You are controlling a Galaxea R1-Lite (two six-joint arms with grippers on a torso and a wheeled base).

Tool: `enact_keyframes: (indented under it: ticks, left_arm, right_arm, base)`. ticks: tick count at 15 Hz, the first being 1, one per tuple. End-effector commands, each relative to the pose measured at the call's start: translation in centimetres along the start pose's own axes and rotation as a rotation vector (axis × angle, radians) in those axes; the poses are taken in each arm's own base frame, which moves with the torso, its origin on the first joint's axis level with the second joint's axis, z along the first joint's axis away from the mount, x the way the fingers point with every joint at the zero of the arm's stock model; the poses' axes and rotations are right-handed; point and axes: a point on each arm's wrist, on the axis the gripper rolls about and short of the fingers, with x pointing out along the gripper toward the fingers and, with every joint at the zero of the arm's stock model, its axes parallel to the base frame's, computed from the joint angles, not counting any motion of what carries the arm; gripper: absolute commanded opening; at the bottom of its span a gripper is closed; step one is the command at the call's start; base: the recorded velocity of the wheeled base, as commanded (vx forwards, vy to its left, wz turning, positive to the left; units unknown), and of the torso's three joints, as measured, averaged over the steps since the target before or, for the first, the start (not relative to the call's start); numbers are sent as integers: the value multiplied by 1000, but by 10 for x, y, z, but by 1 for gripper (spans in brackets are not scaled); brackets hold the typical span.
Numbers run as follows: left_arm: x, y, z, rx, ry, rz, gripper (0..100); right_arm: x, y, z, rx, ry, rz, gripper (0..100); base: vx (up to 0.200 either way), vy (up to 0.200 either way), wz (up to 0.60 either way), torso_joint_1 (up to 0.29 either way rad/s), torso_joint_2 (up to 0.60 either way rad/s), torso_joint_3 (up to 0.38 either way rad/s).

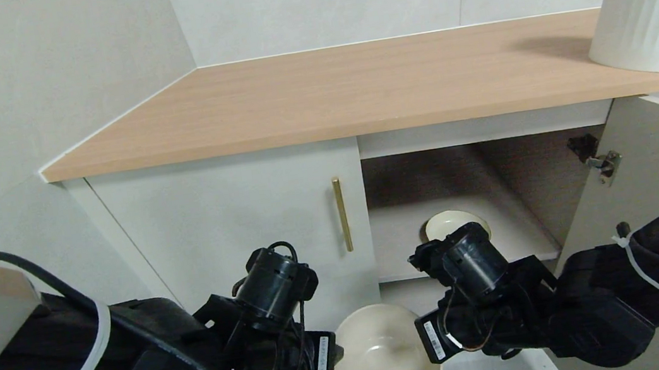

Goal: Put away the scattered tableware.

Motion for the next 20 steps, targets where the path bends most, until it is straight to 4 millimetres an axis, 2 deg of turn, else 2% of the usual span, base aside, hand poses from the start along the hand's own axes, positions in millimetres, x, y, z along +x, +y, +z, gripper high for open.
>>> enact_keyframes:
  ticks: [1,6,8,12,17,19,20]
  left_arm:
    - [0,-1,1,0,-3,-12,100]
    - [0,-1,1,2,-3,-12,100]
    - [1,-1,1,1,-2,-11,100]
    - [0,-1,1,1,-4,-12,100]
    - [-2,-1,1,1,-17,3,100]
    - [-3,0,1,1,-20,9,100]
    - [-3,0,1,1,-20,9,100]
  right_arm:
    - [1,1,0,-1,-4,14,0]
    - [2,-1,-2,-11,10,3,0]
    - [11,-7,-5,-7,19,-64,0]
    - [27,-38,-2,8,26,-201,0]
    - [20,-95,20,105,-39,-345,0]
    - [13,-112,30,151,-79,-374,0]
    - [13,-112,30,151,-79,-374,0]
  base:
    - [0,0,0,0,0,0]
    - [0,0,0,0,0,0]
    - [0,0,0,0,0,0]
    - [0,0,0,0,0,0]
    - [0,0,0,0,0,0]
    - [0,0,0,0,0,0]
    - [0,0,0,0,0,0]
